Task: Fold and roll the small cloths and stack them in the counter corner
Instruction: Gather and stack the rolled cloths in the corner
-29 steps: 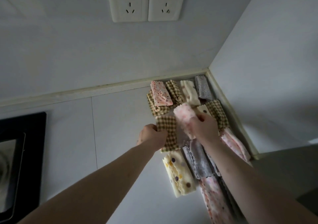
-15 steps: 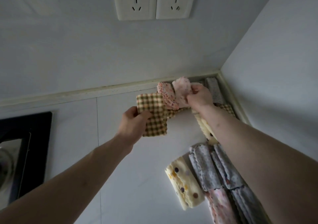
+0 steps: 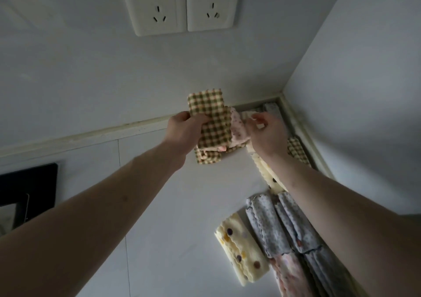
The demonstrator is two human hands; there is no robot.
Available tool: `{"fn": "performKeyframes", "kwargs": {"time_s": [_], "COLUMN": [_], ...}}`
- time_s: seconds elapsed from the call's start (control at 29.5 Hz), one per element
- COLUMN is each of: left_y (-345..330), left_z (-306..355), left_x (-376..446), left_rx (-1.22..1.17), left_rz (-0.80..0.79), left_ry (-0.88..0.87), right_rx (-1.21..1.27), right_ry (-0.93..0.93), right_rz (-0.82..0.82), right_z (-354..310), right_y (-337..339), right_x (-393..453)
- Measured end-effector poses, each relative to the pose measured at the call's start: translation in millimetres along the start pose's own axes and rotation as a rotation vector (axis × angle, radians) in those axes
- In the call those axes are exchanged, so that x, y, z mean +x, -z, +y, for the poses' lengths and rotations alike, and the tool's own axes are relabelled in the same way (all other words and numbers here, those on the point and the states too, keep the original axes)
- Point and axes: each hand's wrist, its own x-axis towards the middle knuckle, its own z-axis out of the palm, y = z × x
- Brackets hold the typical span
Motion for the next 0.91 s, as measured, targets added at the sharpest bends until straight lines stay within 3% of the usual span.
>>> {"fn": "performKeyframes", "kwargs": {"time_s": [0.14,0.41,0.54,0.68,0.85,0.91], "left_y": [-26,-111,-130,-134,-124,-119], "left_z": [5,12,0,-16,-22,-26], "left_x": [14,41,58,58,52,47], "left_rx": [0.069,0.371,0.664,1.057,1.135,1.088], "left_rz": [-0.061,-0.116,-0.029,0.041,0.098,0.094], "left_ry": [0.033,0.011,-0.133,-0.437,-0.704,-0.759], "right_rx": [0.049,-0.131,-0.27,-0.281,-0.24,-0.167], "right_ry": [-0.077,-0.111,-0.143,-0.214,-0.377,-0.456], "right_rz": [0.034,-0.115,-0.224,-0.303,-0.46,-0.427], "right_z": [20,80,87,85,71,66], "right_y": [30,65,66,67,78,87], "right_x": [-22,-55,-60,-61,-47,-35]}}
